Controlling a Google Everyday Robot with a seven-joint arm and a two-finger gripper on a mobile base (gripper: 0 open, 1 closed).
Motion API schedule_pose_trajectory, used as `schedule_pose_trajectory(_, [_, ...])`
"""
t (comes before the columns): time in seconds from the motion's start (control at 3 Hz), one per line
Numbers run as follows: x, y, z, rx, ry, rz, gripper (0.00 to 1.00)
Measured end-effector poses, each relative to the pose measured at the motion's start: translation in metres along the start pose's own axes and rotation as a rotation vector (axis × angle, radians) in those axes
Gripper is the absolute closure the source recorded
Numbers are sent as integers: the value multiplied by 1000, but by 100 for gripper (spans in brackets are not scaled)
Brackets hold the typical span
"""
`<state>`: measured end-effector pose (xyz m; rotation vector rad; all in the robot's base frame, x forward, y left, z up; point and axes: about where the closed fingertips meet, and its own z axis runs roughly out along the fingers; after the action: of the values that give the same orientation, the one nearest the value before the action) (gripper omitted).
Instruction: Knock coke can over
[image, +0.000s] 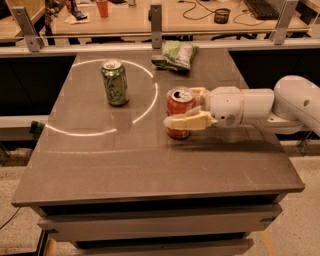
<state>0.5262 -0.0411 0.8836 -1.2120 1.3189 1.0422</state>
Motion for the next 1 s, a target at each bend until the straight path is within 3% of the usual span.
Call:
schedule_pose_trajectory(0.33, [3, 1, -1, -43, 21, 30, 64])
schedule_pose_trajectory(0.67, [-1, -5, -12, -100, 165, 72, 96])
schedule_pose_trajectory(1.0, [-22, -15, -29, -79, 322, 65, 100])
